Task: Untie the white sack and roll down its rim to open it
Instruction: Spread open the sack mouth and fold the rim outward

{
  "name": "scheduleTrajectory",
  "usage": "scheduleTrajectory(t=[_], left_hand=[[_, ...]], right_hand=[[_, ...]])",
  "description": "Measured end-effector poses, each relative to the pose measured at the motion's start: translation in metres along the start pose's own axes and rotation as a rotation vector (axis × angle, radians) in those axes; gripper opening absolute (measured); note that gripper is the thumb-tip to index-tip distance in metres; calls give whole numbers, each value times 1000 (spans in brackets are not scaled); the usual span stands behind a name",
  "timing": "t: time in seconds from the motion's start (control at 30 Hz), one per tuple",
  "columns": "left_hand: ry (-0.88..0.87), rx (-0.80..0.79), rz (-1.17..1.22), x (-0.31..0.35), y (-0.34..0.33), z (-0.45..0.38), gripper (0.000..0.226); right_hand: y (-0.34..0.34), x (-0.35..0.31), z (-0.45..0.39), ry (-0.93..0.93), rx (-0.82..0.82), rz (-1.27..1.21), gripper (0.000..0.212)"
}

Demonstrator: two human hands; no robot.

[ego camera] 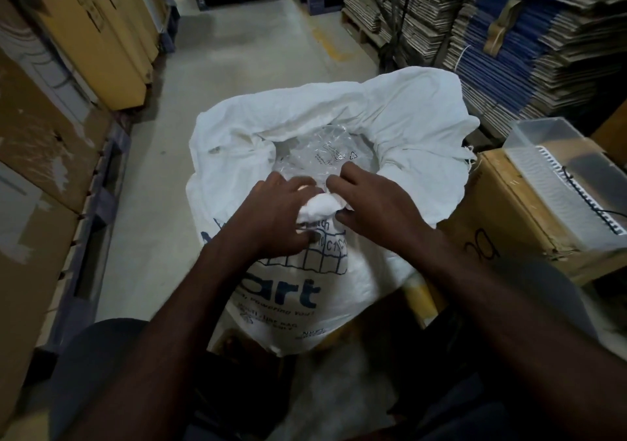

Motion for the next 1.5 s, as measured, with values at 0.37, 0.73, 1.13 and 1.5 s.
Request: scheduleTrajectory(t=[0.37, 0.73, 1.13, 1.5], left_hand=[[9, -228, 272, -1, -2, 0, 54], [173, 108, -38, -4, -7, 17, 46], [328, 244, 35, -39, 12, 33, 42], [212, 177, -91, 18, 14, 15, 65]], right_hand=[[-25, -16, 10, 26, 97, 0, 25], [-15, 8, 13, -192, -368, -53, 85], [0, 22, 7, -184, 61, 64, 40], [-28, -25, -6, -38, 111, -61, 54]])
Point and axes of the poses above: each hand's wrist, its own z-axis away from the middle knuckle, its own y-axis out of the back of the hand, x = y × z, the point moved 2 cm from there along -z, towards the middle knuckle, and after that the axes turned 6 degrees about -z, right-handed, at the moved point
